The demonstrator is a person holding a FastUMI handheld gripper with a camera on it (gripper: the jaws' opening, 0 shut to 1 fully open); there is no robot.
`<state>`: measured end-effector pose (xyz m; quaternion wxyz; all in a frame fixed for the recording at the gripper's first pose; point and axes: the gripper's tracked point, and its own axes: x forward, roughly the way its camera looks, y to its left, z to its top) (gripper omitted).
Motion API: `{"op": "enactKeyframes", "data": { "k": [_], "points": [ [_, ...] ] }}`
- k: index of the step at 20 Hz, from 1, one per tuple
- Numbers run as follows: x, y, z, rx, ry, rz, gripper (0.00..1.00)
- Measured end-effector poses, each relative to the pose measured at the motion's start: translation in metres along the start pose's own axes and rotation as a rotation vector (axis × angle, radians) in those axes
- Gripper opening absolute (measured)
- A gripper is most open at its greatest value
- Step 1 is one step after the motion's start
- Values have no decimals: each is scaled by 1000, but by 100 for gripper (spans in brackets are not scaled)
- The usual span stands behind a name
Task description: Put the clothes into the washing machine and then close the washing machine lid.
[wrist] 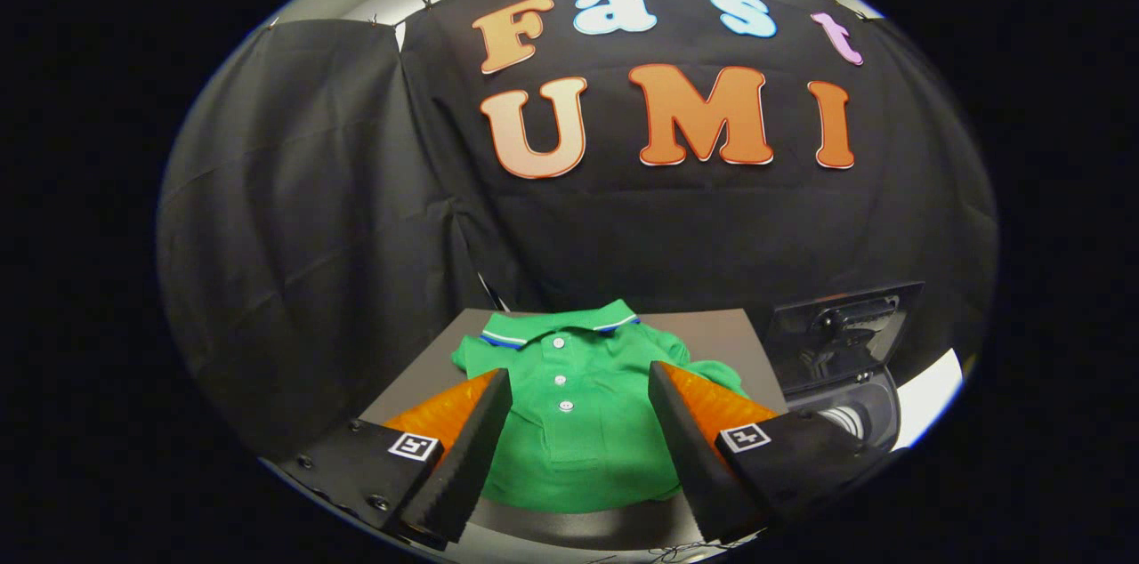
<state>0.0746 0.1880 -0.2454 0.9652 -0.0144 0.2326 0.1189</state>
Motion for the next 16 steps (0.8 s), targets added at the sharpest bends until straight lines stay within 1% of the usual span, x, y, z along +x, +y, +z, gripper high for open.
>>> {"op": "enactKeyframes", "data": {
  "k": [5, 8, 11, 12, 14, 16],
  "points": [
    [20, -3, -33, -12, 93, -35, 99],
    [25, -5, -41, -16, 126, -46, 99],
    [28, -5, -47, -60, 155, -57, 99],
    [28, -5, -47, -65, 152, -57, 98],
    [28, -5, -47, -54, 152, -47, 78],
    [28, -9, -48, 5, 166, -41, 58]
  ]
}}
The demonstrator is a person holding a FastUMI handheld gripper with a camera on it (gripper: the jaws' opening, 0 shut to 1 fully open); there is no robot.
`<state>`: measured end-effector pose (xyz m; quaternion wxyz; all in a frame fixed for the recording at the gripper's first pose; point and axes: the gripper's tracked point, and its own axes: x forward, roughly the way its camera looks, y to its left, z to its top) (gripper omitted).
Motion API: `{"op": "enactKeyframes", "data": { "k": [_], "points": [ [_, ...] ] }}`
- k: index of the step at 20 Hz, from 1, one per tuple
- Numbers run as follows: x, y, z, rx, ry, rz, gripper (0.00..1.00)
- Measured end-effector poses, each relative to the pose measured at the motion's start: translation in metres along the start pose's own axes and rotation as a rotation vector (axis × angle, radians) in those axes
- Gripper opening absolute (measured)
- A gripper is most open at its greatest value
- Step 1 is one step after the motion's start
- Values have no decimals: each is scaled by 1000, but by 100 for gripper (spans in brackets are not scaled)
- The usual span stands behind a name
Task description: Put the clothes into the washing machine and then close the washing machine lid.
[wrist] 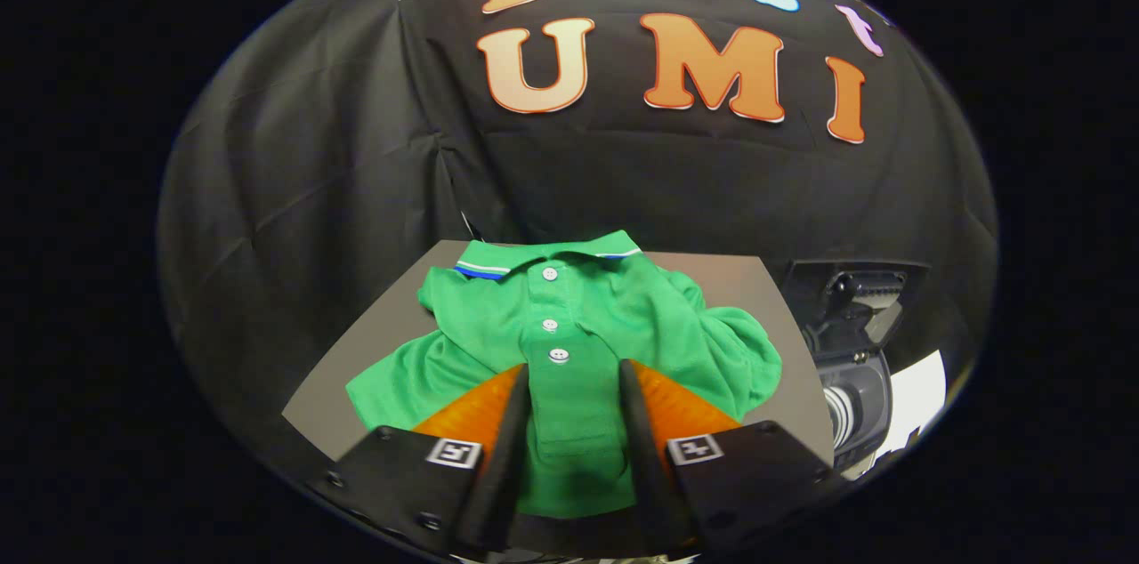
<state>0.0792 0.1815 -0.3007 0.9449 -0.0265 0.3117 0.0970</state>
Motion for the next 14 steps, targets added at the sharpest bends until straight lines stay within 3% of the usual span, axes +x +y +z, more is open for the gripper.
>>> {"op": "enactKeyframes", "data": {
  "k": [5, 14],
  "points": [
    [-10, -3, 11, 50, 5, 59, 14],
    [-101, -37, 101, 116, -184, 68, 14]
  ]
}}
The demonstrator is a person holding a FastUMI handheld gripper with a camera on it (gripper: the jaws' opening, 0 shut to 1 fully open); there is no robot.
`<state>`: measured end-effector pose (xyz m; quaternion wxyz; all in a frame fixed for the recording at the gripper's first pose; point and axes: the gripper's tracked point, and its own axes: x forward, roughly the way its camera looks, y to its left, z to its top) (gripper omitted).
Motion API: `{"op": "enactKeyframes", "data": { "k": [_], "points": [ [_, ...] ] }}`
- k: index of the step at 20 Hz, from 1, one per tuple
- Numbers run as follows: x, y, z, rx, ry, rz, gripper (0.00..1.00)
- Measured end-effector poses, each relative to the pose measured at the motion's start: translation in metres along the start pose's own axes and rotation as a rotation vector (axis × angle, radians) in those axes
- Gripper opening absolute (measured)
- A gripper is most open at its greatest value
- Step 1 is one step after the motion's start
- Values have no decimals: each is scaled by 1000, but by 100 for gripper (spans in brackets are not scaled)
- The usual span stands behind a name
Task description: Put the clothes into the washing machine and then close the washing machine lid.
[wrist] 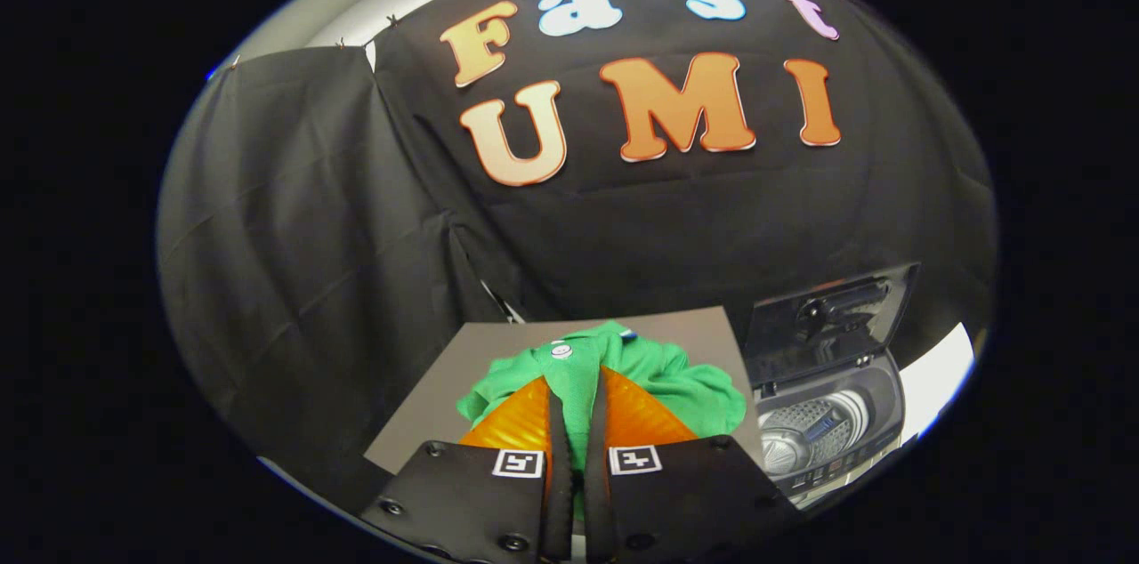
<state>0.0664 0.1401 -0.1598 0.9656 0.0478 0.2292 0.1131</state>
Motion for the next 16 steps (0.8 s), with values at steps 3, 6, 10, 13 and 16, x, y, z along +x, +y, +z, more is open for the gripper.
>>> {"op": "enactKeyframes", "data": {
  "k": [3, 6, 10, 13, 16],
  "points": [
    [-21, -23, 33, -20, -57, -42, 13],
    [-39, -61, 54, -22, -98, -113, 13],
    [-63, -121, 67, 6, -139, -212, 13],
    [-79, -167, 67, 19, -154, -284, 13],
    [-85, -210, 58, 30, -150, -348, 13]
  ]
}}
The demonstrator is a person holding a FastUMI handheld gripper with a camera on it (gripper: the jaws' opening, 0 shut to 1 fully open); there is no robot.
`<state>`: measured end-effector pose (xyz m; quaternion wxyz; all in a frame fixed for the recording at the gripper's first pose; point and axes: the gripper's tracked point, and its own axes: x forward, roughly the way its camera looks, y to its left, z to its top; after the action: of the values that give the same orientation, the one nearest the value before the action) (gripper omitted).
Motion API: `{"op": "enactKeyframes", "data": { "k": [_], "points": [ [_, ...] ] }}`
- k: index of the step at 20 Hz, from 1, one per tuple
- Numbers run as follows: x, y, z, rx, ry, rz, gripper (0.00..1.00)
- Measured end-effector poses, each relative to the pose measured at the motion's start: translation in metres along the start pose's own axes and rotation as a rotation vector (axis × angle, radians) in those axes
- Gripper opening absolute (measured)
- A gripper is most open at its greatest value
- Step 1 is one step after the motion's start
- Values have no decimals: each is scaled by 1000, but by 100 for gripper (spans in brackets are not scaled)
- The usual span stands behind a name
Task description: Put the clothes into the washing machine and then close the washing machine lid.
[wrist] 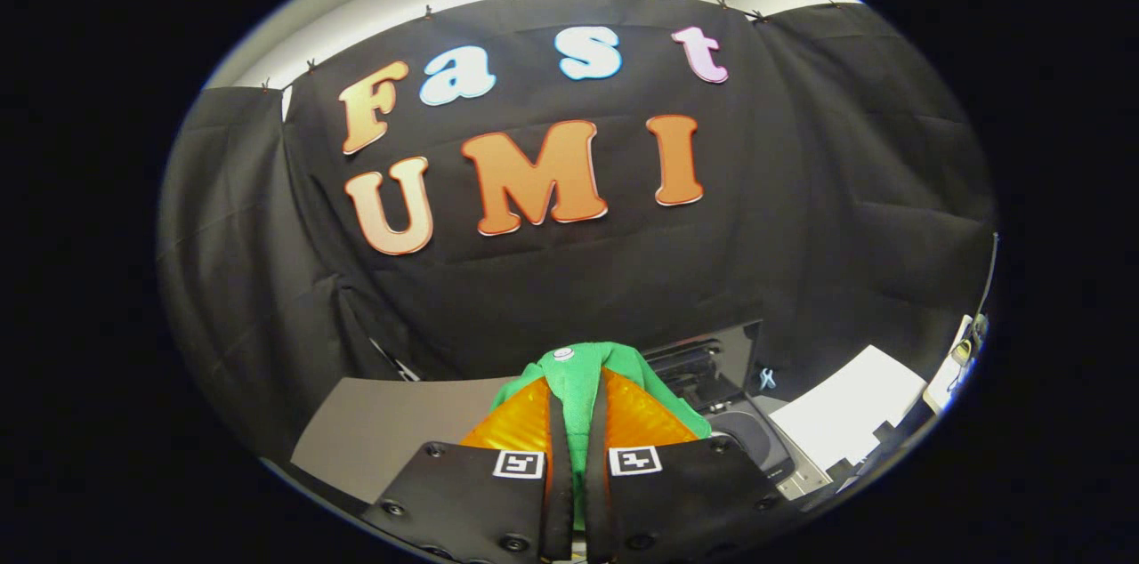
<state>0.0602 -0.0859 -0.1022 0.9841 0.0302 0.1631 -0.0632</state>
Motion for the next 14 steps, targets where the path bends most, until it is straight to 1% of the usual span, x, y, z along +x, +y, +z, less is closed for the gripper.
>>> {"op": "enactKeyframes", "data": {
  "k": [3, 6, 10, 14],
  "points": [
    [7, -36, -13, -1, 16, -46, 13],
    [18, -63, -26, 14, 36, -63, 13],
    [32, -93, -50, 31, 73, -59, 13],
    [59, -112, -76, 29, 128, -39, 13]
  ]
}}
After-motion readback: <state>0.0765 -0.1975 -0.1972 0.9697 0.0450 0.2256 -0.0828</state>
